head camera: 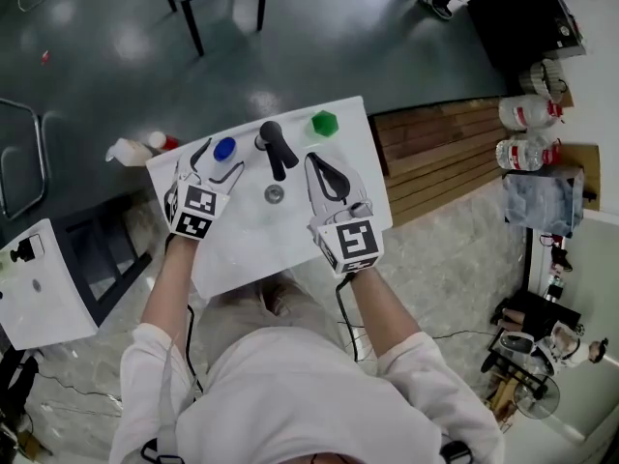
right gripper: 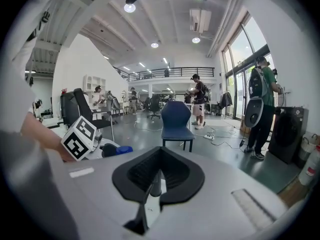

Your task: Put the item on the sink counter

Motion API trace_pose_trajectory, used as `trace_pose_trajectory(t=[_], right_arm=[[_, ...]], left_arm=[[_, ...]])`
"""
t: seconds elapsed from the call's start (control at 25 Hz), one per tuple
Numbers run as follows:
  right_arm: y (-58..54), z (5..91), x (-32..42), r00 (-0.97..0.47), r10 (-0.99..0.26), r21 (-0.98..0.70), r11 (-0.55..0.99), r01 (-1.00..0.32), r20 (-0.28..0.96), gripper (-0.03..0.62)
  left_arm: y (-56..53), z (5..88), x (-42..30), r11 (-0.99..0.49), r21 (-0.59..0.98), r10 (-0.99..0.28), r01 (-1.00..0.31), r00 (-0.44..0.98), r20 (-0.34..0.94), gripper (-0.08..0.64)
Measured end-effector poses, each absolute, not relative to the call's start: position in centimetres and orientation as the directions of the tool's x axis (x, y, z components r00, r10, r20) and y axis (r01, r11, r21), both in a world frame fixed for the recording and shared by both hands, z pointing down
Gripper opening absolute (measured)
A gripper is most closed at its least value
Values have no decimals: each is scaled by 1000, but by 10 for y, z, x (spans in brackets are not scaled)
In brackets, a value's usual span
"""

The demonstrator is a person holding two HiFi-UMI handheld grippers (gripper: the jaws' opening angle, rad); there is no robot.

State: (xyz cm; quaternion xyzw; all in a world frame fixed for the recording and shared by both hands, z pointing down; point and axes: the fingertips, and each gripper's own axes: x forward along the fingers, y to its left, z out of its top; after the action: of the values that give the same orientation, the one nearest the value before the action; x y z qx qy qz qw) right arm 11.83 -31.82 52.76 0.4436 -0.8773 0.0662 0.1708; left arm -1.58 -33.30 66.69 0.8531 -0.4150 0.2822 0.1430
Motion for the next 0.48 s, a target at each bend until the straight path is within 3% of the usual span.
trace_pose_trajectory(t=[0.48], right_arm=[[-282,468,112,-548,-788,79,588,-805,281,3]], left_arm=[[-299,593,-24,-614,-10,-673,-789,517,529,344]])
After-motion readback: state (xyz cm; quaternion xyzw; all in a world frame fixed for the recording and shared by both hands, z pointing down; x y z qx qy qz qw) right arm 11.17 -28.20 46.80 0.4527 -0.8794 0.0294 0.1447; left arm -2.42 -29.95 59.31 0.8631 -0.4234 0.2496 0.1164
